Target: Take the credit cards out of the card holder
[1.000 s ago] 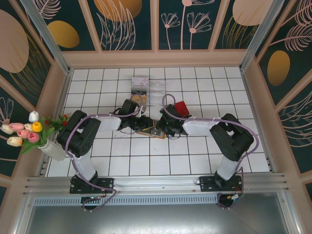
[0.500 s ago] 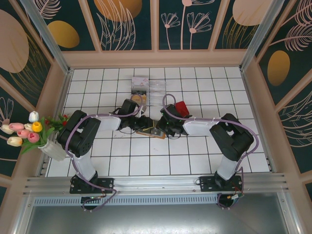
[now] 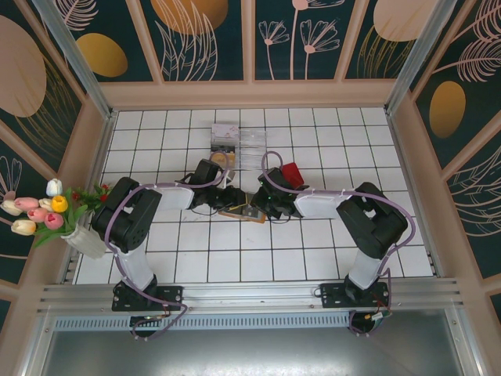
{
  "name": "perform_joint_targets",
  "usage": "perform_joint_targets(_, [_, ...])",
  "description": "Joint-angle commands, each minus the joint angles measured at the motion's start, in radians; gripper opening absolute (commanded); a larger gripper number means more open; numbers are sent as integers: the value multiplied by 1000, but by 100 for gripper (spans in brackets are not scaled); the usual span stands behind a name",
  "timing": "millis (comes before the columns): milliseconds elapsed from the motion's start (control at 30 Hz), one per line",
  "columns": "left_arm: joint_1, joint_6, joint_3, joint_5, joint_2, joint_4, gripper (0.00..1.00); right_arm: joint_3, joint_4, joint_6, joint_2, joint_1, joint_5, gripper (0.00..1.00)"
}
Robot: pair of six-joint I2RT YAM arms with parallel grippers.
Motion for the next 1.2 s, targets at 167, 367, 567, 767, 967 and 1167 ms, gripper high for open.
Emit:
perform_joint_targets(167, [-6,-6,-27,-127,-37,-104,31,-28,-82,25,51,-13,20,24])
perform_joint_targets(367, [-9,16,-26,-99,5,-129,31,-54,-9,28,53,-17,-13,24])
perform_joint_targets(567, [-11,46,-9,-125,31,-181,31,-89,44,37,60,-25,-36,23])
perform_joint_targets(767, [-13,47,-13,-65,38,-138,29,-98,68,37,61,-28,-51,23])
perform_joint_targets(967, [-12,30,-13,-67,16,-99,22,-96,56,33,57,-30,-45,23])
perform_joint_targets(1167, [-10,32,-8,-104,-5,-107,11,-97,30,31,47,-30,-28,23])
